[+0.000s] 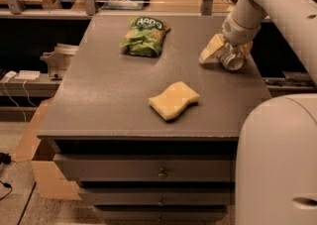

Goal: Pick 7up can

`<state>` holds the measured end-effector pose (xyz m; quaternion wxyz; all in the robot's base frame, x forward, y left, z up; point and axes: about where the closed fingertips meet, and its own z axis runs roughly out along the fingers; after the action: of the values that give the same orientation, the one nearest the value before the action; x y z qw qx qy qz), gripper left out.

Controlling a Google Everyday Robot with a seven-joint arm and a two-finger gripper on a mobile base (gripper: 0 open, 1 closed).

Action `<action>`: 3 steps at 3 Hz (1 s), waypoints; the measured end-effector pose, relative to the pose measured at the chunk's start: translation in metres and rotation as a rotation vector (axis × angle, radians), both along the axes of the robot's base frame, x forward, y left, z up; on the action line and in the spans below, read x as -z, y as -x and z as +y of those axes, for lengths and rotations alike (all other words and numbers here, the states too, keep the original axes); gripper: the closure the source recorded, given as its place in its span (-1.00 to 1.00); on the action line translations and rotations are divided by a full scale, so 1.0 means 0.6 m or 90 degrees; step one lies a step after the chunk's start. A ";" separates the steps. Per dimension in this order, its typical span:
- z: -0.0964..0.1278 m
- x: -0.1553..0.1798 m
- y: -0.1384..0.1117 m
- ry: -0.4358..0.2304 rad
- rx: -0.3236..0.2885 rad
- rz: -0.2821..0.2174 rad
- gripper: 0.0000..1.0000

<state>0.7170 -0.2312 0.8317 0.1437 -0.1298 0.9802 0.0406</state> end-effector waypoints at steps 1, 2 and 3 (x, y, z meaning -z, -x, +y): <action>-0.001 0.003 -0.003 0.005 -0.001 0.003 -0.14; -0.001 0.000 -0.004 0.008 -0.002 0.003 0.30; -0.001 -0.005 -0.004 0.008 -0.002 0.003 0.76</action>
Offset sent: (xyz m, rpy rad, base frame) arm 0.0027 -0.0067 0.0107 -0.0283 -0.0055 0.0075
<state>0.7195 -0.2320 0.8347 0.1407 -0.1325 0.9805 0.0352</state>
